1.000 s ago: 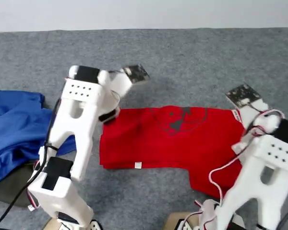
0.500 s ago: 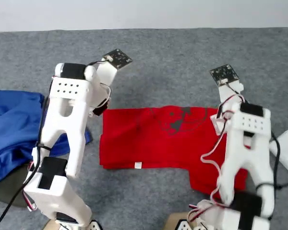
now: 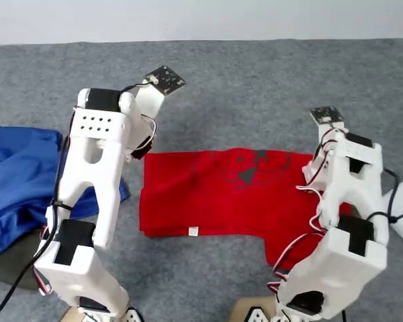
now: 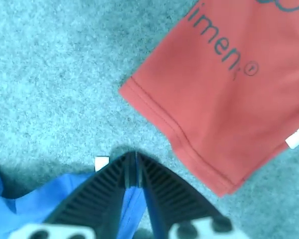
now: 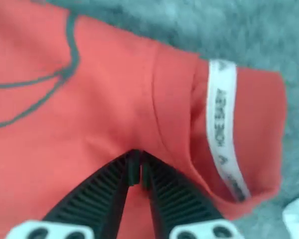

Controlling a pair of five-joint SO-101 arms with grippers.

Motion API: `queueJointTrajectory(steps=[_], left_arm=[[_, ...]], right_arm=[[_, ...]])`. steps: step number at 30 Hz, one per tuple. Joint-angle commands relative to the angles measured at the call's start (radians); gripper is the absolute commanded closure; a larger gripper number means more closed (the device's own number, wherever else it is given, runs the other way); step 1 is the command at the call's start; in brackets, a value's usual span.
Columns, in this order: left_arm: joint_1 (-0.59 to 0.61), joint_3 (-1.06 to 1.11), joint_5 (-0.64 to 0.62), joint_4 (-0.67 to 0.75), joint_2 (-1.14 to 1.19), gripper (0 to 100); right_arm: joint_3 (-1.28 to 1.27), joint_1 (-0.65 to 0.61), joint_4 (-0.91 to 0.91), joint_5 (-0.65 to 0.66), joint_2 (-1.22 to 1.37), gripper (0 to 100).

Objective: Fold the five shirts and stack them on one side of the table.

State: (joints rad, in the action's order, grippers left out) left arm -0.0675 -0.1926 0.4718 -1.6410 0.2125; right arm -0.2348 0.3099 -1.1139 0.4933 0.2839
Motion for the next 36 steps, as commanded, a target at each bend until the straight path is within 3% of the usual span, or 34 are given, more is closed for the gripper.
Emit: queueJointTrajectory(steps=[1,10,20,29,36], left_arm=[[-0.011,-0.035,-0.008,0.017,-0.029,99],[-0.037,-0.035,-0.009,0.014,-0.037,99],[-0.143,-0.035,-0.012,0.011,-0.037,99],[-0.107,-0.035,-0.060,-0.035,-0.038,99],[-0.112,-0.035,-0.060,-0.048,-0.038,99]], right_arm=[[0.089,0.013,-0.070,-0.009,-0.050,98.4],[0.123,-0.088,-0.271,-0.032,-0.346,98.3],[0.034,-0.082,-0.492,-0.060,-0.555,98.3],[-0.365,0.096,-0.213,-0.021,-0.549,98.4],[-0.526,0.205,-0.082,0.044,-0.549,98.4]])
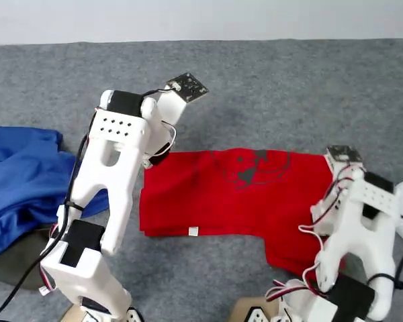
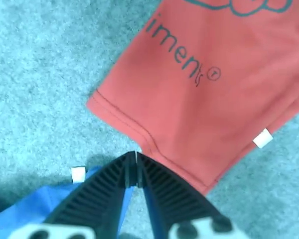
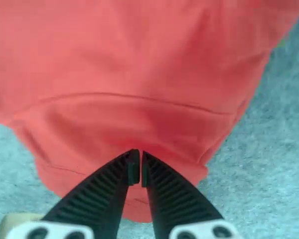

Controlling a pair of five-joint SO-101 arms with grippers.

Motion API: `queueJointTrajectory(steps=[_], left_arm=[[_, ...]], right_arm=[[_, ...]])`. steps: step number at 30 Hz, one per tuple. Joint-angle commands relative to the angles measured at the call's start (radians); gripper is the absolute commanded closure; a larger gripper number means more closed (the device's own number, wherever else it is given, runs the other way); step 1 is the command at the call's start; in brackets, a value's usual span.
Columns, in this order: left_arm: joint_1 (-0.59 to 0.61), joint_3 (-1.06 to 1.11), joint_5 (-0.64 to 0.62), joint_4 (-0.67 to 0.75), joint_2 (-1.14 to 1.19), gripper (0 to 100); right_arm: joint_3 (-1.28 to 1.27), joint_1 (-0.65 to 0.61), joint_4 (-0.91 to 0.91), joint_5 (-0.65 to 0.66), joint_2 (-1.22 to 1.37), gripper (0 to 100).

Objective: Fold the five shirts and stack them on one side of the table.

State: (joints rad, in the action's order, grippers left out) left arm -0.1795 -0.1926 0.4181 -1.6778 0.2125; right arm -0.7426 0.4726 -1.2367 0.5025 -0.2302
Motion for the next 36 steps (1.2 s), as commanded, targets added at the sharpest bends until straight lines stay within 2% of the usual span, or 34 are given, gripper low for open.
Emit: queueJointTrajectory(steps=[1,8,13,22,29,32,36], left_arm=[[-0.002,-0.035,-0.006,-0.011,-0.038,99],[-0.002,-0.035,-0.006,-0.012,-0.038,99],[-0.003,-0.035,-0.006,-0.011,-0.038,99],[-0.018,-0.035,-0.006,-0.003,-0.034,99],[-0.152,-0.028,-0.011,0.044,-0.028,99],[-0.224,-0.028,-0.084,0.097,0.000,96],[-0.341,-0.035,-0.184,0.124,0.083,90]], right_arm=[[-0.032,0.048,0.042,0.044,-0.035,98.4],[-0.124,0.104,-0.024,0.124,-0.044,98.4],[-0.121,0.122,-0.051,0.126,-0.096,98.4],[-0.115,0.120,-0.153,0.126,-0.553,98.4],[-0.083,0.116,-0.269,0.121,-0.944,98.0],[-0.002,0.070,-0.341,0.100,-1.035,98.0],[0.170,-0.022,-0.438,-0.002,-1.046,98.0]])
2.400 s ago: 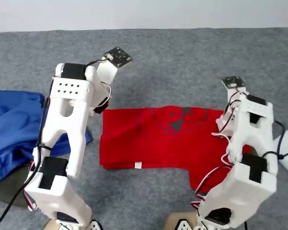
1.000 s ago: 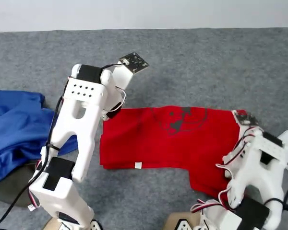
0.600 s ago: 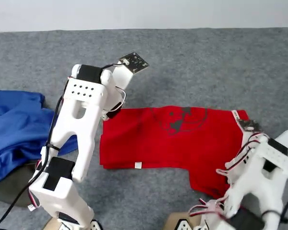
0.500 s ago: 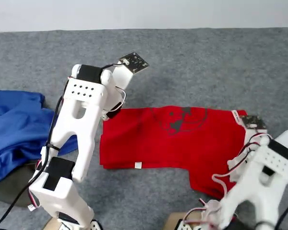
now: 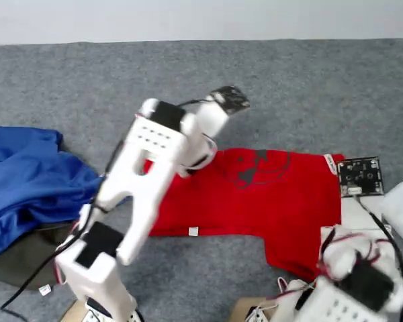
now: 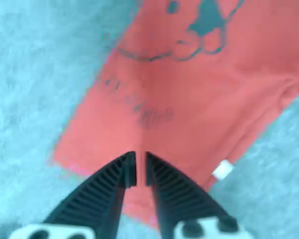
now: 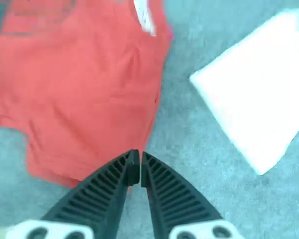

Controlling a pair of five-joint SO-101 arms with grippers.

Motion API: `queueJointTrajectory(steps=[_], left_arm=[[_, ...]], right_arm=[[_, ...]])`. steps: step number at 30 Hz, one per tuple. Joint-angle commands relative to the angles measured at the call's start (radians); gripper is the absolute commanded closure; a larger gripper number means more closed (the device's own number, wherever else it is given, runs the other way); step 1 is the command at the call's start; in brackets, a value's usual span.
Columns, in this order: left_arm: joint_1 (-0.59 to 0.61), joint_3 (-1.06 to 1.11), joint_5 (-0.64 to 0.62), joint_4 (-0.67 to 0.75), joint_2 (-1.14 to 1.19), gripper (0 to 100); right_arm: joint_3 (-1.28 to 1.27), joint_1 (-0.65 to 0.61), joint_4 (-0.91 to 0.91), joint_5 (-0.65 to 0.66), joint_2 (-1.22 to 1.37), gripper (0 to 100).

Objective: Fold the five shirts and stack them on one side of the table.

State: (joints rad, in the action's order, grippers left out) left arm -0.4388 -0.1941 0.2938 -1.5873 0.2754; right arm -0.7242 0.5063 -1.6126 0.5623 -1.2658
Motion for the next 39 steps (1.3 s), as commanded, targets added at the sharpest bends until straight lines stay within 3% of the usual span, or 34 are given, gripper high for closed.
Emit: queueJointTrajectory(steps=[1,7,13,33,39], left_arm=[[-0.112,-0.035,-0.072,0.043,0.037,90],[-0.279,-0.035,-0.075,0.098,0.115,90],[-0.379,-0.114,-0.077,0.094,0.176,83],[-0.643,-0.875,-0.031,-0.143,0.692,80],[-0.680,-0.944,-0.032,-0.167,0.733,76]], right_arm=[[0.204,-0.082,-0.082,-0.089,-0.004,98.0],[0.477,-0.229,-0.180,-0.222,0.068,98.0],[0.574,-0.286,-0.180,-0.259,0.091,98.0],[0.572,-0.291,-0.180,-0.315,0.093,97.9],[0.557,-0.291,-0.179,-0.315,0.094,97.9]])
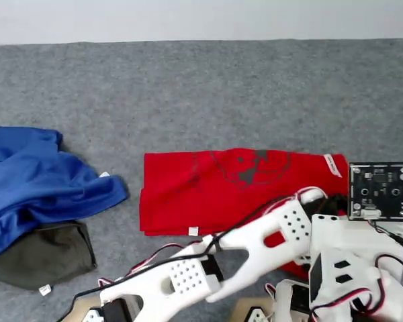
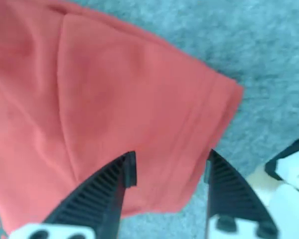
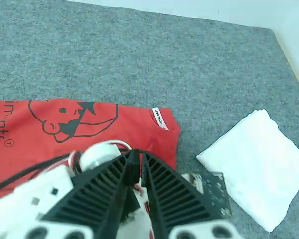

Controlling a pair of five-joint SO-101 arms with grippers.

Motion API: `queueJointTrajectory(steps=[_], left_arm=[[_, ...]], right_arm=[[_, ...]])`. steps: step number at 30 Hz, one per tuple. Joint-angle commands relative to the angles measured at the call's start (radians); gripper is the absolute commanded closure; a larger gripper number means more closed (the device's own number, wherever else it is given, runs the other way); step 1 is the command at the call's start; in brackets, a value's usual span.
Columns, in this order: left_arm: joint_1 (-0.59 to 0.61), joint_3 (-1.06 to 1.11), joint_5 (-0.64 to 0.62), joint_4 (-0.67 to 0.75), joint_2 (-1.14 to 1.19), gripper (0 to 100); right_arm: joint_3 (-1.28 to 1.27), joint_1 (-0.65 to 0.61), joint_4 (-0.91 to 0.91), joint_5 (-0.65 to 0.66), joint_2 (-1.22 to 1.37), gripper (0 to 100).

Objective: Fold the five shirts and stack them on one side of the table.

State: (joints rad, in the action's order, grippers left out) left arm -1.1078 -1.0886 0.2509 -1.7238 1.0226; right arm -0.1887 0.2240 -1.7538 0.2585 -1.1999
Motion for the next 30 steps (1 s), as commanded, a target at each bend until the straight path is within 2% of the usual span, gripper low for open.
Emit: queueJointTrajectory(steps=[1,12,30], left_arm=[[-0.014,-0.048,0.011,-0.031,-0.014,76],[-0.069,-0.044,0.012,-0.032,-0.002,76],[-0.021,-0.030,0.032,-0.029,0.051,80]], right_arm=[[0.008,-0.008,-0.036,-0.011,0.028,97.9],[-0.018,-0.008,-0.031,-0.011,0.028,97.9],[-0.018,-0.008,-0.012,-0.011,0.027,97.9]])
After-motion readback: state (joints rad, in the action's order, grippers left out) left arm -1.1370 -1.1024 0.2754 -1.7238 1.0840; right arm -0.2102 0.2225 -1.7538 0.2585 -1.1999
